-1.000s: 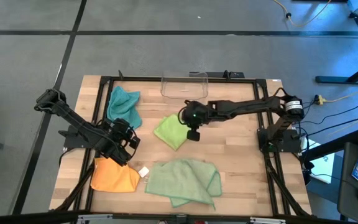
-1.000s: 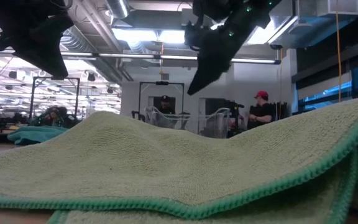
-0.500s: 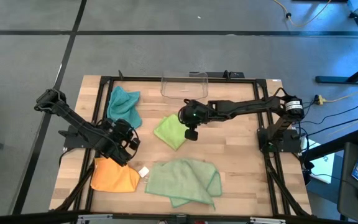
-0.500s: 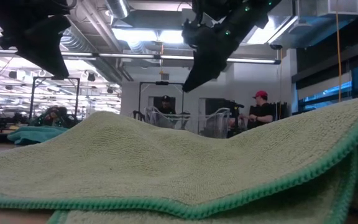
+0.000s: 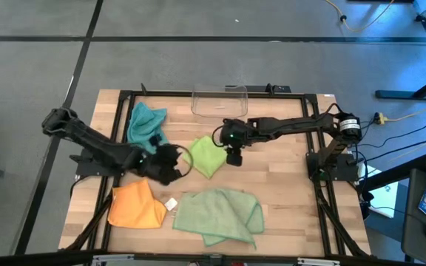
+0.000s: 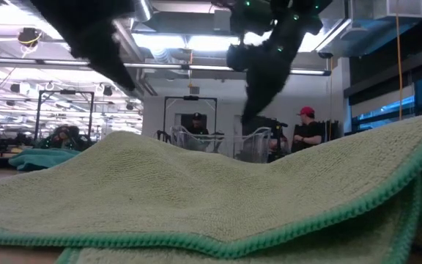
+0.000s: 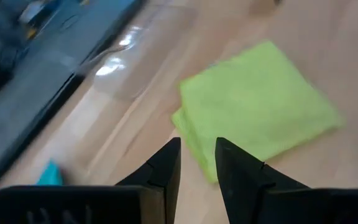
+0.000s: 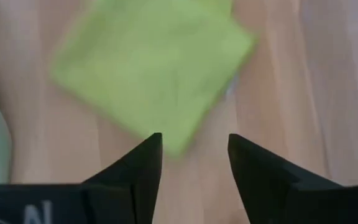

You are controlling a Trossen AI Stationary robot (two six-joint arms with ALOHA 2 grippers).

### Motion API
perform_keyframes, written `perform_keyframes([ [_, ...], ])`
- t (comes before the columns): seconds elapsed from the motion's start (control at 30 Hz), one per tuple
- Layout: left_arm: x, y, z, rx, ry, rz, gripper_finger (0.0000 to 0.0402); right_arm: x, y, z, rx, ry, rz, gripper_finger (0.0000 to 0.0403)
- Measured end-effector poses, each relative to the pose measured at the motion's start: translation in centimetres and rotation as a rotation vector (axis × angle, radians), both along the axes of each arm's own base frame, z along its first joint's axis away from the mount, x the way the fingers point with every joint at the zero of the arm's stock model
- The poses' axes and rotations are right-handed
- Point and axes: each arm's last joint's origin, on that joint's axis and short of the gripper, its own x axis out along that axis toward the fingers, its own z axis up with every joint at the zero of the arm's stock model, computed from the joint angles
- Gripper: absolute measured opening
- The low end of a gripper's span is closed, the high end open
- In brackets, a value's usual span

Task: Fold microfiber towels
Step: Fold the light green microfiber towel

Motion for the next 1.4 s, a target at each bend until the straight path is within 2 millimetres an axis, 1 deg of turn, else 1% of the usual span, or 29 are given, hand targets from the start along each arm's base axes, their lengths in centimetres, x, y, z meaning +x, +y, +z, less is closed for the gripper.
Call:
perform_keyframes([
  [0.07,0.9,1.0,-0.4,0.031,0.1,-0.088,0.0094,-0.5,0.1,-0.3,0.012,0.058,-0.012,0.0184],
  [0.13,1.8,2.3,-1.0,0.027,0.15,-0.114,0.0098,-1.0,0.1,-0.9,0.024,0.092,-0.022,0.0178],
  [0.23,2.6,4.3,-1.9,-0.011,0.207,-0.104,0.0106,-1.6,0.2,-2.0,0.033,0.137,-0.019,0.0171],
  [0.3,2.8,5.5,-2.4,-0.013,0.258,-0.104,0.011,-2.0,0.2,-2.8,0.034,0.149,-0.018,0.0167],
  [0.43,2.9,7.6,-2.6,-0.048,0.271,-0.054,0.0112,-2.6,0.3,-4.2,0.061,0.152,-0.074,0.0163],
  [0.5,3.0,8.9,-2.5,-0.152,0.241,-0.028,0.0111,-2.8,0.3,-4.5,0.079,0.157,-0.12,0.0163],
  [0.57,2.8,10.4,-2.7,-0.317,0.203,-0.013,0.011,-2.9,0.3,-4.7,0.093,0.155,-0.161,0.0163],
  [0.63,2.7,11.8,-3.2,-0.479,0.177,-0.044,0.011,-2.7,0.4,-4.6,0.071,0.134,-0.165,0.0163],
  [0.7,2.8,13.2,-3.7,-0.603,0.137,-0.076,0.011,-2.5,0.7,-4.6,0.003,0.12,-0.109,0.0163],
  [0.83,2.7,15.8,-4.2,-0.772,0.049,-0.107,0.0111,-1.8,2.1,-4.4,-0.174,0.093,0.167,0.0163],
  [0.9,2.5,16.9,-4.7,-0.836,0.029,-0.115,0.011,-1.5,2.8,-4.7,-0.24,0.046,0.291,0.0163],
  [1.0,2.5,18.5,-5.3,-0.922,-0.035,-0.129,0.011,-1.4,3.7,-5.4,-0.314,-0.014,0.409,0.0163],
  [1.07,2.5,19.2,-5.8,-0.985,-0.069,-0.136,0.0111,-1.5,4.1,-6.0,-0.36,-0.051,0.46,0.0163],
  [1.17,2.7,19.6,-6.5,-1.04,-0.078,-0.089,0.0111,-1.7,4.5,-6.7,-0.4,-0.096,0.509,0.0163],
  [1.27,2.9,19.5,-7.6,-1.015,-0.025,-0.043,0.0112,-2.2,5.0,-7.4,-0.406,-0.105,0.525,0.0163],
  [1.4,3.1,19.4,-7.8,-1.022,-0.022,-0.058,0.0119,-2.3,5.3,-7.6,-0.475,-0.093,0.508,0.0163],
])
